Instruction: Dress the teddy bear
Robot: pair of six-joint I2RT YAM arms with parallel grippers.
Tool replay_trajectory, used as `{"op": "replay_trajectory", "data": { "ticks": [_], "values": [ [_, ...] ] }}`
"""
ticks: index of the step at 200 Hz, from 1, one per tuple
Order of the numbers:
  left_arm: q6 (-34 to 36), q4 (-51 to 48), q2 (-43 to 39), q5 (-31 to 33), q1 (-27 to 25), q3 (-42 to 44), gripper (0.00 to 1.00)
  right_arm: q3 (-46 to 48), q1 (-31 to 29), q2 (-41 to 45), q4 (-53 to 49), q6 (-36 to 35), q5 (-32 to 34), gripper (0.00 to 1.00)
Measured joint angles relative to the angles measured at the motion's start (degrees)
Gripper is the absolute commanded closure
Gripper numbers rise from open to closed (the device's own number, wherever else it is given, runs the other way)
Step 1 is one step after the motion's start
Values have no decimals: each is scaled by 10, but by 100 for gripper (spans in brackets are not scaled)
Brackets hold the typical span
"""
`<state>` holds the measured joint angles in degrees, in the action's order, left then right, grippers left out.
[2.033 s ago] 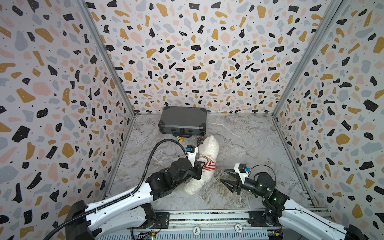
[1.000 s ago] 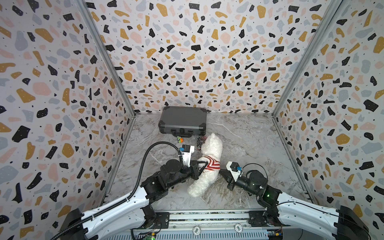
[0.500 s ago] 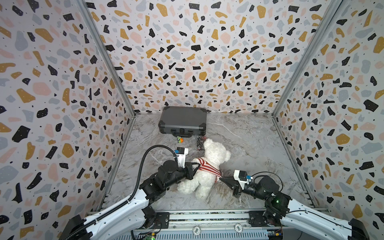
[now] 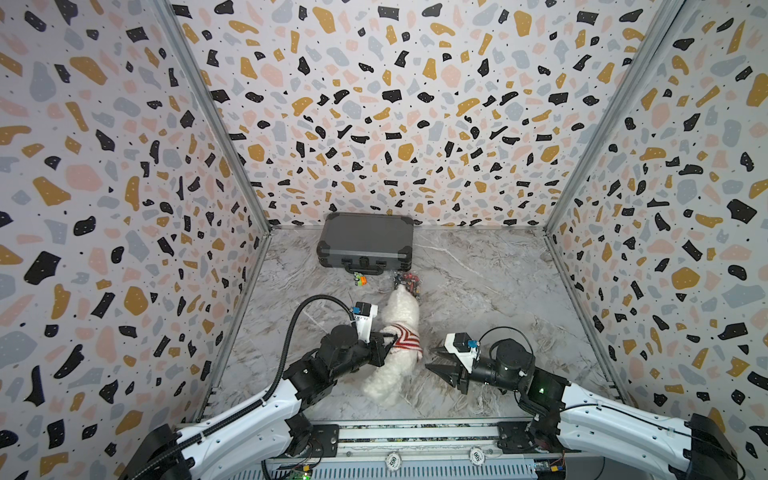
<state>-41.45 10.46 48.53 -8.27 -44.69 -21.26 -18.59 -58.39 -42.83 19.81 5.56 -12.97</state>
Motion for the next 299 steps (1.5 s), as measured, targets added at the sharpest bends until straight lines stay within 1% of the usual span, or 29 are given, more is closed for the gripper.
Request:
{"op": "replay_trajectory", "data": {
  "ticks": [24, 42, 66, 99, 121, 148, 162, 181, 193, 222, 248, 259, 276, 299],
  "values": [
    [-13, 5, 0, -3, 3, 1, 100, -21, -19, -33, -8, 0, 75, 56],
    [-19, 12, 0, -9, 3, 1, 100, -31, -32, -70, -11, -3, 112, 57],
    [-26, 18, 0, -20, 3, 1, 100, -35, -39, -104, -9, -10, 138, 58],
    [-34, 30, 8, -36, 3, 2, 100, -57, -48, -146, -2, -34, 153, 60],
    [-38, 30, 13, -44, 3, 2, 100, -80, -54, -172, 8, -50, 159, 65],
    [-42, 33, 13, -49, 3, 2, 100, -95, -57, -202, 16, -63, 168, 74],
    [-43, 33, 13, -50, 3, 2, 100, -96, -57, -210, 16, -68, 169, 74],
    [-43, 33, 12, -50, 3, 2, 100, -96, -57, -212, 15, -73, 171, 70],
    [-43, 33, 12, -50, 3, 2, 100, -96, -57, -212, 14, -76, 171, 71],
    [-43, 33, 12, -52, 3, 2, 100, -96, -57, -211, 14, -82, 173, 84],
    [-42, 33, 12, -54, 3, 2, 100, -96, -57, -212, 15, -87, 175, 100],
    [-42, 32, 11, -54, 3, 2, 100, -96, -57, -212, 14, -86, 173, 100],
    [-41, 27, 8, -54, 3, 2, 100, -98, -57, -209, 3, -88, 159, 100],
    [-29, 7, -1, -40, 3, 2, 100, -121, -55, -197, -41, -82, 95, 100]
  ]
}}
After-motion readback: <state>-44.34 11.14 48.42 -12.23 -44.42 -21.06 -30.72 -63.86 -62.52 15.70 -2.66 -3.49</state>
